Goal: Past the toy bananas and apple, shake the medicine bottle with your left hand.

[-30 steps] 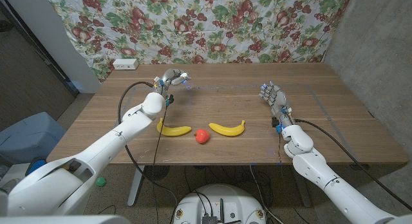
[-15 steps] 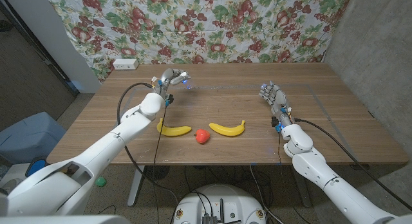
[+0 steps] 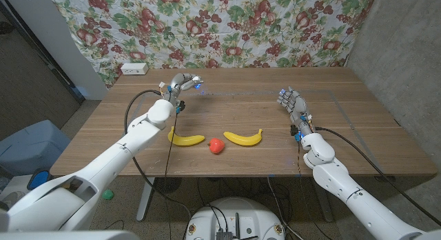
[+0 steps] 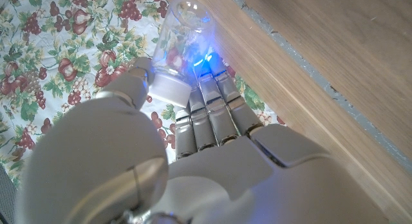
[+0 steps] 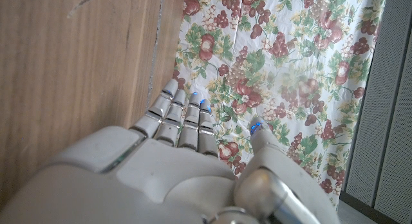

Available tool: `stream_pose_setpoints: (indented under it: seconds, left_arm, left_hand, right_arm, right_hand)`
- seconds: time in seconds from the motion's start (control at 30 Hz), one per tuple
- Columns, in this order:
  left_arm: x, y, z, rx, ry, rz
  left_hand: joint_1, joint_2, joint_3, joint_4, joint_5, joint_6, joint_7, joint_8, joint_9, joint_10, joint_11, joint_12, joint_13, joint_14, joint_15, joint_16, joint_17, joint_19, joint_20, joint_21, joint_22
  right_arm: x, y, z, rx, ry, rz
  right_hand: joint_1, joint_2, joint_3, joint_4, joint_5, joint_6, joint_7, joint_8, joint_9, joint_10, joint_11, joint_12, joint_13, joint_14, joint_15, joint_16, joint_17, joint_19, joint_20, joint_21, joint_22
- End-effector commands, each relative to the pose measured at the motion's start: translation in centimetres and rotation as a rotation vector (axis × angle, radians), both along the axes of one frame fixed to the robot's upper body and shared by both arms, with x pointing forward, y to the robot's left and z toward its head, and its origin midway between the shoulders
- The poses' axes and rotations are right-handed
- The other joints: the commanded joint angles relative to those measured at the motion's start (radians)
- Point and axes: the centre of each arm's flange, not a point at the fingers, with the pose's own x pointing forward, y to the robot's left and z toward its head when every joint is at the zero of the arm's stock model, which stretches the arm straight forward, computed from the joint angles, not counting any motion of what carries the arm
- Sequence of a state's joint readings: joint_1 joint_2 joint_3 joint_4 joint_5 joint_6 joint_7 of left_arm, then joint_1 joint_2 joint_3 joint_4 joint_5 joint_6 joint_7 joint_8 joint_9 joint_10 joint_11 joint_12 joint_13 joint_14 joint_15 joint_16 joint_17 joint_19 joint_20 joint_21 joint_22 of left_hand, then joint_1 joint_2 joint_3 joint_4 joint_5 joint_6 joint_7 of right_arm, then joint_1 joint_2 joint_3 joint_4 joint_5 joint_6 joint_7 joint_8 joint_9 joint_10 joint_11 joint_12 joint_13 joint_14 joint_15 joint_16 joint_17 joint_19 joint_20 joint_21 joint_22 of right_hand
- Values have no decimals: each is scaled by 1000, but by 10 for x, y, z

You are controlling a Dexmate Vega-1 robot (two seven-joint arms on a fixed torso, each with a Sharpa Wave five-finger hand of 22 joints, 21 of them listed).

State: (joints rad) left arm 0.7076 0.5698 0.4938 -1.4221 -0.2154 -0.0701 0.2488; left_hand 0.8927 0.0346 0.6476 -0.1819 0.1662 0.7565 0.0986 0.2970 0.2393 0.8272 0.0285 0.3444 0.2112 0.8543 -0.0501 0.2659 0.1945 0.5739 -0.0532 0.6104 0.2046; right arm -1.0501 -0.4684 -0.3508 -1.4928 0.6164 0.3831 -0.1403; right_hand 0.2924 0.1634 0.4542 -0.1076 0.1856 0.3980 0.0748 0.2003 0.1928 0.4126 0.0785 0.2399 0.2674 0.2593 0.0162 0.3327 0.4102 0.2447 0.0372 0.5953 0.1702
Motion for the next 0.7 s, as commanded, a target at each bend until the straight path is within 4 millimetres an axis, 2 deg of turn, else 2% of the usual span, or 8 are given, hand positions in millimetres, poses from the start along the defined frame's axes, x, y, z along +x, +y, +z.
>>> stream_pose_setpoints:
  seconds: [0.03,0.7]
  left_arm:
    - [-3,4,1,-49,14,-40]
    - [-6,13,3,-120,65,-130]
  left_hand:
    - [139,142,-2,5,5,136,-39,0,6,209,-197,2,4,69,-186,5,4,5,-75,9,0]
    - [147,141,-8,4,6,141,-36,-7,5,218,-195,2,5,78,-185,4,4,5,-77,20,-1]
  right_arm:
    - [0,0,1,-1,-8,-7]
    - [-1,0,5,-2,-15,-11]
  right_hand:
    - [-10,1,2,-6,5,11,1,4,3,8,2,0,1,5,-2,3,3,6,2,-2,4]
    - [-10,1,3,-6,5,12,0,4,3,7,2,-1,1,6,0,4,3,8,2,-8,5]
